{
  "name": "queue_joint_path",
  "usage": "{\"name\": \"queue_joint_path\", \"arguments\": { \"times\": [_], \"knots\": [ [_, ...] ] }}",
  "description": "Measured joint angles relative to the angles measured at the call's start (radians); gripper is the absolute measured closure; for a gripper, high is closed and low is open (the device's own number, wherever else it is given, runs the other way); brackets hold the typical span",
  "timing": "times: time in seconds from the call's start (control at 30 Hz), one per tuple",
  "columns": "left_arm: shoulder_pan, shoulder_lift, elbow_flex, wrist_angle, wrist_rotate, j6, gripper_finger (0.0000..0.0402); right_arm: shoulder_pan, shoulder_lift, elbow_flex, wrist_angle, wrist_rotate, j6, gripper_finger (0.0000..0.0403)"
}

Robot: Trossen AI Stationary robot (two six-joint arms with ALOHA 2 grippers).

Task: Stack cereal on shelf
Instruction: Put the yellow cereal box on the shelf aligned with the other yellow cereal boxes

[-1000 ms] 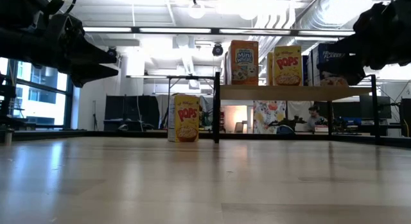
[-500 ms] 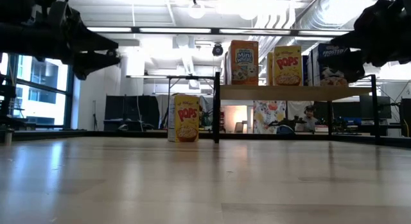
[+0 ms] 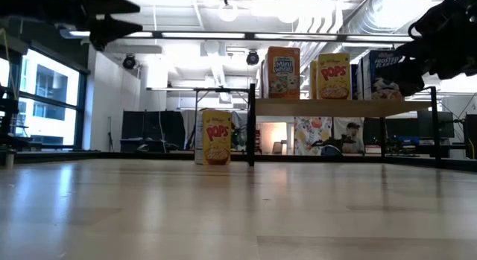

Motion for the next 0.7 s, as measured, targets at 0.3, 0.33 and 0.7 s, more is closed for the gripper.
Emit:
{"name": "queue_joint_path", "arguments": {
  "times": [0.3,0.33,0.7],
  "knots": [
    [0.0,0.138,0.177,-0.13,-0.03,0.038,0.0163,0.0,0.0,0.0,-0.011,0.012,0.031,0.0132],
    [0.0,0.158,0.195,-0.146,-0.04,0.037,0.0163,0.0,0.0,0.0,-0.011,0.012,0.031,0.0132],
    [0.035,0.379,0.404,-0.292,-0.175,-0.084,0.0163,0.0,0.0,0.001,-0.012,0.013,0.034,0.0132]
  ]
}}
